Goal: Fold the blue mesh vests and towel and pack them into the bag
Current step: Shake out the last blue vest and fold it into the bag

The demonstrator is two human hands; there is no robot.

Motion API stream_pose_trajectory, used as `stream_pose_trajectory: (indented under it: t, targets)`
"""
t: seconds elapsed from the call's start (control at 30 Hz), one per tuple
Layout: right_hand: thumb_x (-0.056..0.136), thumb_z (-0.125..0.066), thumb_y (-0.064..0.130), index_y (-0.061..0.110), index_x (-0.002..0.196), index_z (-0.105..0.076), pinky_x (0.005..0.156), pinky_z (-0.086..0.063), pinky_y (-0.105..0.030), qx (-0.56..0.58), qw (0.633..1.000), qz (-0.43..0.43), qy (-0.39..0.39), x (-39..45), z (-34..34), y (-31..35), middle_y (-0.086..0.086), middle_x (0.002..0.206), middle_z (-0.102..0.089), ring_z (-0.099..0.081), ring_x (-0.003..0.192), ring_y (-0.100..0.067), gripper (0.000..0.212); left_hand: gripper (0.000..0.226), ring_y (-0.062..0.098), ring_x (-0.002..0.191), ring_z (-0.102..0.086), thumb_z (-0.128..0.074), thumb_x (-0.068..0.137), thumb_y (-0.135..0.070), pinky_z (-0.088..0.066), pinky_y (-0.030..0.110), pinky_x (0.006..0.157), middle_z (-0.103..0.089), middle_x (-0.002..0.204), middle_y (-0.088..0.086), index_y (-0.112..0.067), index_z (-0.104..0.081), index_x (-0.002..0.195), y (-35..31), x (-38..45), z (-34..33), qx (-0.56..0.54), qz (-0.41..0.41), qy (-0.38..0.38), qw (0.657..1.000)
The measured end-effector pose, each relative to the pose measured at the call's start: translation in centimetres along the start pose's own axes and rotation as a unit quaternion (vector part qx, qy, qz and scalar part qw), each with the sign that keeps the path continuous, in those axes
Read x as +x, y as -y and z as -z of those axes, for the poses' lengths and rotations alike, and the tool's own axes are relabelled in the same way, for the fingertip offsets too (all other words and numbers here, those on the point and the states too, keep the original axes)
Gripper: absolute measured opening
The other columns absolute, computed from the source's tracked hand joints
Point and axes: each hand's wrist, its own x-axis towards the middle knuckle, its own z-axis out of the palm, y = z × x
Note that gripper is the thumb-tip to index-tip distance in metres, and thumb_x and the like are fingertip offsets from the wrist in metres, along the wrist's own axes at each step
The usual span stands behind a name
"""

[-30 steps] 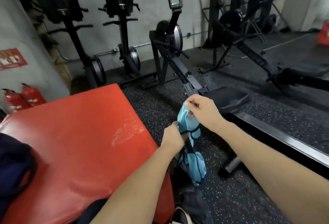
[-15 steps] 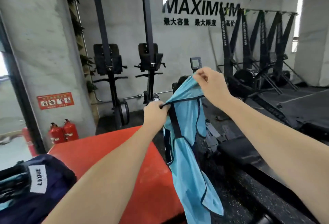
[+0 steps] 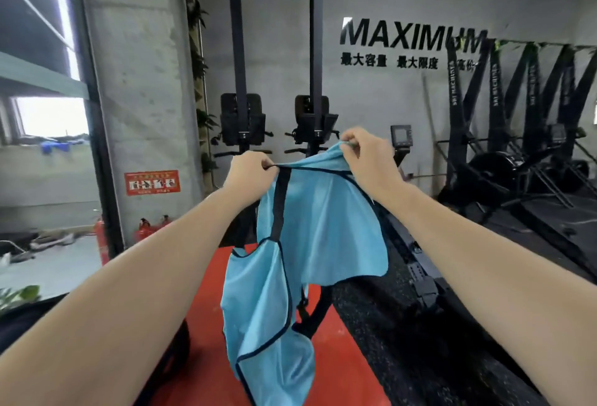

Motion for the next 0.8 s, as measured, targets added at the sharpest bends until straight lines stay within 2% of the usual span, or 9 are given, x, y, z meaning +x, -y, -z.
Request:
stream_pose_trajectory:
  t: [0.13, 0.23, 0.33, 0.4, 0.47, 0.53, 0.63, 0.7, 0.8]
  targets:
    - [0.098, -0.058, 0.014, 0.014, 0.119, -0.062, 0.088, -0.051, -0.030, 0.008, 0.993, -0.031, 0.110, -3.5, -7.2, -0.6, 0.001, 0.101, -0.064, -0.060, 0.089, -0.014, 0.021, 0.018, 0.022, 0.095, -0.065, -0.062, 0.091, -0.023, -0.044, 0.022, 0.079, -0.074, 0.097, 0.003, -0.015, -0.077, 0.098, 7.6, -2.8, -2.1, 0.035, 0.056, 0.087, 0.994]
    - [0.093, -0.065, 0.020, 0.019, 0.142, -0.048, 0.099, -0.045, -0.029, 0.007, 0.958, -0.061, 0.281, -7.2, -12.9, -1.2, -0.007, 0.133, -0.059, -0.060, 0.110, -0.021, 0.051, 0.024, 0.027, 0.097, -0.068, -0.060, 0.092, -0.019, -0.050, 0.023, 0.078, -0.072, 0.110, 0.007, -0.015, -0.073, 0.112, 14.1, -5.9, -4.4, 0.052, 0.118, 0.150, 0.980]
    - [0.091, -0.067, 0.021, 0.019, 0.149, -0.040, 0.095, -0.042, -0.022, 0.018, 0.919, -0.079, 0.385, -12.3, -17.7, -2.0, -0.002, 0.148, -0.046, -0.058, 0.119, -0.022, 0.064, 0.043, 0.029, 0.123, -0.057, -0.059, 0.092, -0.015, -0.043, 0.030, 0.103, -0.059, 0.138, 0.009, -0.014, -0.059, 0.136, 19.9, -9.6, -7.1, 0.077, 0.152, 0.199, 0.965]
    - [0.092, -0.067, 0.020, 0.016, 0.143, -0.048, 0.091, -0.042, -0.018, 0.035, 0.904, -0.100, 0.415, -16.0, -20.2, -3.1, 0.002, 0.145, -0.048, -0.058, 0.116, -0.018, 0.055, 0.045, 0.026, 0.130, -0.051, -0.058, 0.093, -0.015, -0.035, 0.029, 0.108, -0.056, 0.142, 0.006, -0.014, -0.057, 0.138, 22.7, -12.6, -8.9, 0.080, 0.158, 0.226, 0.958]
    - [0.091, -0.068, 0.023, 0.019, 0.135, -0.054, 0.087, -0.048, -0.020, 0.042, 0.888, -0.131, 0.439, -19.7, -22.2, -4.5, 0.001, 0.136, -0.057, -0.061, 0.103, -0.013, 0.046, 0.041, 0.022, 0.111, -0.062, -0.058, 0.091, -0.015, -0.045, 0.030, 0.097, -0.065, 0.130, 0.005, -0.017, -0.062, 0.132, 24.5, -15.7, -10.7, 0.060, 0.166, 0.241, 0.954]
    - [0.092, -0.068, 0.026, 0.019, 0.130, -0.057, 0.074, -0.047, -0.013, 0.052, 0.870, -0.167, 0.461, -23.1, -23.6, -5.4, 0.001, 0.125, -0.064, -0.063, 0.091, -0.012, 0.040, 0.037, 0.020, 0.094, -0.067, -0.061, 0.090, -0.019, -0.051, 0.031, 0.086, -0.070, 0.118, 0.002, -0.023, -0.065, 0.126, 25.6, -18.6, -12.4, 0.040, 0.175, 0.261, 0.949]
    - [0.089, -0.072, 0.031, 0.019, 0.119, -0.062, 0.071, -0.045, -0.011, 0.049, 0.852, -0.191, 0.485, -27.3, -25.0, -6.8, 0.003, 0.111, -0.067, -0.064, 0.089, -0.012, 0.034, 0.039, 0.016, 0.110, -0.063, -0.068, 0.087, -0.034, -0.047, 0.028, 0.094, -0.067, 0.123, -0.003, -0.027, -0.064, 0.125, 26.3, -22.3, -14.3, 0.029, 0.194, 0.271, 0.943]
    - [0.082, -0.078, 0.037, 0.021, 0.108, -0.064, 0.071, -0.043, -0.014, 0.044, 0.848, -0.192, 0.492, -29.2, -25.4, -7.7, 0.005, 0.102, -0.065, -0.062, 0.089, -0.015, 0.033, 0.049, 0.015, 0.117, -0.055, -0.071, 0.081, -0.048, -0.045, 0.033, 0.098, -0.059, 0.124, -0.005, -0.031, -0.060, 0.125, 26.7, -24.2, -15.1, 0.075, 0.188, 0.293, 0.935]
    - [0.074, -0.083, 0.038, 0.027, 0.118, -0.061, 0.078, -0.041, -0.018, 0.041, 0.852, -0.199, 0.482, -30.5, -25.9, -8.8, 0.008, 0.106, -0.056, -0.056, 0.088, -0.008, 0.050, 0.058, 0.019, 0.119, -0.048, -0.070, 0.078, -0.055, -0.044, 0.039, 0.100, -0.047, 0.125, -0.005, -0.032, -0.052, 0.128, 27.5, -25.4, -15.7, 0.146, 0.166, 0.326, 0.919]
